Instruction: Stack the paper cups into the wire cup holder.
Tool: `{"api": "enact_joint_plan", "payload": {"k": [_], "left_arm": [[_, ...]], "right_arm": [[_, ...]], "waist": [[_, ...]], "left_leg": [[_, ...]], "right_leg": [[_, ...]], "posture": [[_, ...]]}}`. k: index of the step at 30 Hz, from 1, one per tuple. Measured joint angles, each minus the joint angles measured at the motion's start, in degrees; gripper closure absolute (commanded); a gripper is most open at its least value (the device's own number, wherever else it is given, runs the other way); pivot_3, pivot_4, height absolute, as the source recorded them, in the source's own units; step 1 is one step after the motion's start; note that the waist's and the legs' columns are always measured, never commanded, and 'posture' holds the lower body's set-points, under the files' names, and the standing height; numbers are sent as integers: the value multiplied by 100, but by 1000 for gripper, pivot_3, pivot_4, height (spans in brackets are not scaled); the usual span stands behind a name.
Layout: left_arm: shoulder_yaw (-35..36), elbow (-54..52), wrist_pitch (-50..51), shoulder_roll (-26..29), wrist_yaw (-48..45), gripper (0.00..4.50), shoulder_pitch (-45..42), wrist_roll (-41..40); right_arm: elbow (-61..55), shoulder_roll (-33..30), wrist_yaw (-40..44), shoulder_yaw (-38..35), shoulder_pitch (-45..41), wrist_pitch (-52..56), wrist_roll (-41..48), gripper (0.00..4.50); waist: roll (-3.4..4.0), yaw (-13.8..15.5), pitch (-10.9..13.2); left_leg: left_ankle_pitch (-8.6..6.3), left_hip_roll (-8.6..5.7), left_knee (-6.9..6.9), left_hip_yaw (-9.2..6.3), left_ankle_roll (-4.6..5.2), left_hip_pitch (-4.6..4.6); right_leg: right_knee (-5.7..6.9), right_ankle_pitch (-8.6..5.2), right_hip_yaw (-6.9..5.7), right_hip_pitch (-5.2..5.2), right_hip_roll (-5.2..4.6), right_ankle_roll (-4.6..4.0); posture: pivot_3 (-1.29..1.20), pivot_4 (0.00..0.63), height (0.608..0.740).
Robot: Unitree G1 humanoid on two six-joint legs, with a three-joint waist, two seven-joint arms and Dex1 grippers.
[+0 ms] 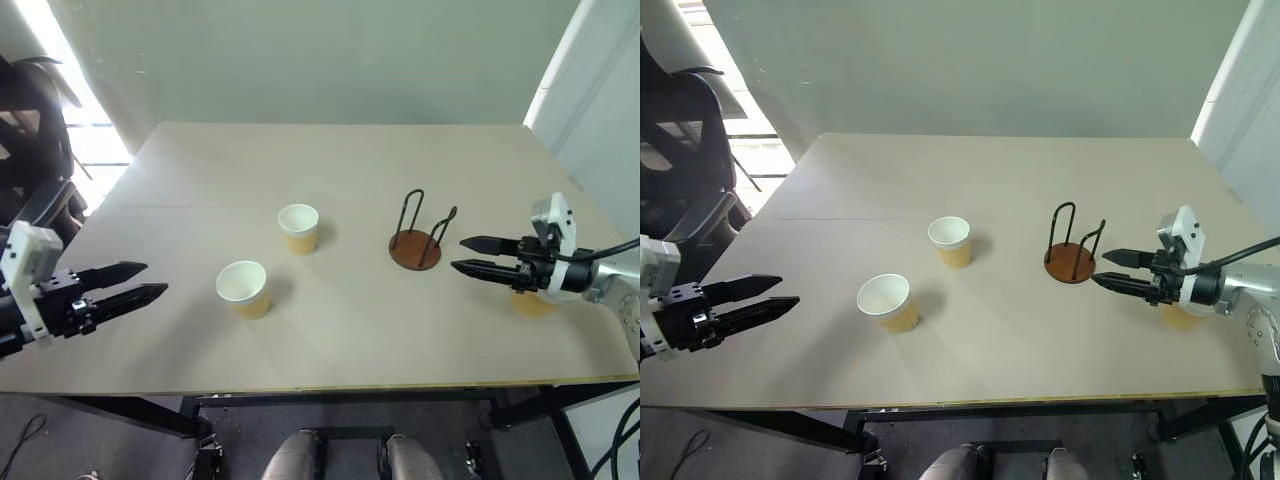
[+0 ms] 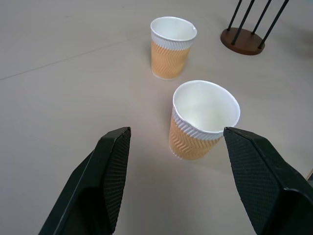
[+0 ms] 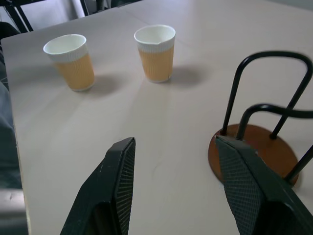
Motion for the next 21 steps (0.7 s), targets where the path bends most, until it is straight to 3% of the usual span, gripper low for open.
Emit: {"api": "enact_joint_plan", "payload": {"k": [9,21], "left_arm": [[-446,134,8,68,-176,1267,-1113,-244],[-897,-59,170,-232,15,1267,-1998,-700]], "right_arm": [[-750,245,-658,-113,673,383,235,1917],[-1062,1139,-2310,234,590,512,-202,1917]], "waist": [[-3,0,0],[-3,-15,0]], "left_leg": [[0,-1,0,1,0,-1],[5,0,6,2,4,1]], "right_leg": [[-2,1,0,0,0,-2],[-1,9,-1,3,1,13]], "posture": [[0,150,740],[0,150,740]]}}
